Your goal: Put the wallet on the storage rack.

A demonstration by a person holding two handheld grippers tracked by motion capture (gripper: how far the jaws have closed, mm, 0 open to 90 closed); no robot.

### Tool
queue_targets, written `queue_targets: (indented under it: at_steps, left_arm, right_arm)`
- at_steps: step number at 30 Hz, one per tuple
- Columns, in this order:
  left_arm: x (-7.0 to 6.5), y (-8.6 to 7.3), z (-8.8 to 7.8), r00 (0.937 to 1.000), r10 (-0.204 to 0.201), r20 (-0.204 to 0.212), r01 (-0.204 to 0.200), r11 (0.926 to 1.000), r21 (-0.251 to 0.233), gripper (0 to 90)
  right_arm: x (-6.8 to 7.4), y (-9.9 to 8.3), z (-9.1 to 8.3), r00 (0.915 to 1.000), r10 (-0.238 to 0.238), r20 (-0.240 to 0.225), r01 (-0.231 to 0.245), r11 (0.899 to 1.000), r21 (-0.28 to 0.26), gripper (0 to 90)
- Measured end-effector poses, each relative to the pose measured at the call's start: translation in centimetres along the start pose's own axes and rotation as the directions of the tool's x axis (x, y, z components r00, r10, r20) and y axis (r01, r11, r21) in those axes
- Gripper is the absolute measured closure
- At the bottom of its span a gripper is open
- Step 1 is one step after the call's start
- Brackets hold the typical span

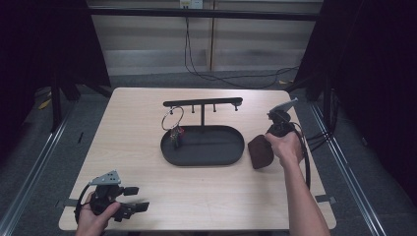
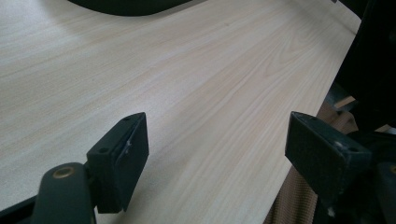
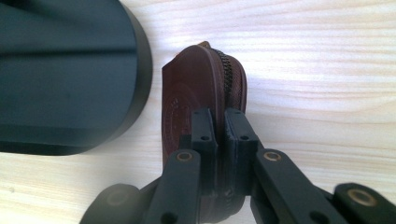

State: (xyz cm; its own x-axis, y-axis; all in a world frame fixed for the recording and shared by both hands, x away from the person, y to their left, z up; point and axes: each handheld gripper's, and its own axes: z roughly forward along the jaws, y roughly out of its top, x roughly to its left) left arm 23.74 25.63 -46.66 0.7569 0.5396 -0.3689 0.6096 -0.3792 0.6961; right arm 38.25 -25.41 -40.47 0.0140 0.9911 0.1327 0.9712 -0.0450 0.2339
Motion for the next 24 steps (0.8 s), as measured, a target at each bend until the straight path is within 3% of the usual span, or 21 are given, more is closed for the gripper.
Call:
queue_targets:
  at_steps: [6,16,24]
  left_arm:
    - [0.0,0.0,-0.1,1.0,-0.004,0.003,0.004,1.0,0.0,21.7]
    - [0.1,0.0,0.0,1.0,-0.002,0.005,0.002,1.0,0.008,21.7]
    - [0.1,0.0,-0.1,1.0,-0.008,0.005,0.008,1.0,0.001,21.6]
  right_arm:
    - [0.7,0.3,-0.8,0.9977,-0.03,0.061,0.029,0.999,0.019,84.0]
    - [1.0,0.5,-2.4,0.9956,-0.058,0.073,0.055,0.997,0.048,83.7]
    - [1.7,0.9,-3.9,0.9927,-0.077,0.092,0.074,0.997,0.04,83.6]
